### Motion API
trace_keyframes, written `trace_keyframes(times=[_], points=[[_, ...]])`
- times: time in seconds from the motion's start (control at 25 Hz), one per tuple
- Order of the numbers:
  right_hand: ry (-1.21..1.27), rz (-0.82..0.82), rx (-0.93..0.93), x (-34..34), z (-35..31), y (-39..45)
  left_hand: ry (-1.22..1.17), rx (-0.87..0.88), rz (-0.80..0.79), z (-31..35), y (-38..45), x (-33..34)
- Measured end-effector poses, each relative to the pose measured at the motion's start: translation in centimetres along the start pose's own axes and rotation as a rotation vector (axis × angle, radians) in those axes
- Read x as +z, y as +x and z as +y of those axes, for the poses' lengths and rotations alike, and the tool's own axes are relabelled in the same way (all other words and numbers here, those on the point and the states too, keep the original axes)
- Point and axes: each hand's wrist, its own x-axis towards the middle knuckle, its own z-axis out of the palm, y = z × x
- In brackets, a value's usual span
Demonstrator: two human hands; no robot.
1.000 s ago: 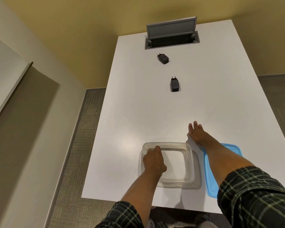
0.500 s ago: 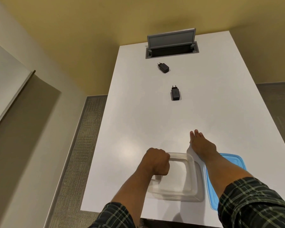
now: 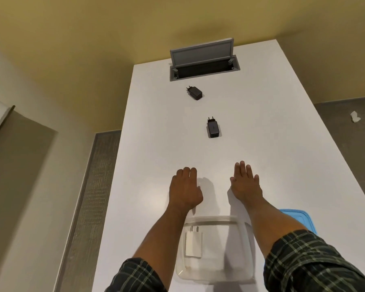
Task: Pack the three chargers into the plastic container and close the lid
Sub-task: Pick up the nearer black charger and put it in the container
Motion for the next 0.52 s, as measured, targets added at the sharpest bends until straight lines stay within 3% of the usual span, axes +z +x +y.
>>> trace_keyframes(times=[0.28, 0.52], points=[[-0.013, 0.123, -0.014, -0.4, 0.3, 6.3, -0.046, 0.065, -0.042, 0.3, 6.6, 1.1], [-0.017, 0.415, -0.018, -0.2, 0.4, 9.7, -0.125, 0.016, -0.067, 1.3, 13.2, 2.0]])
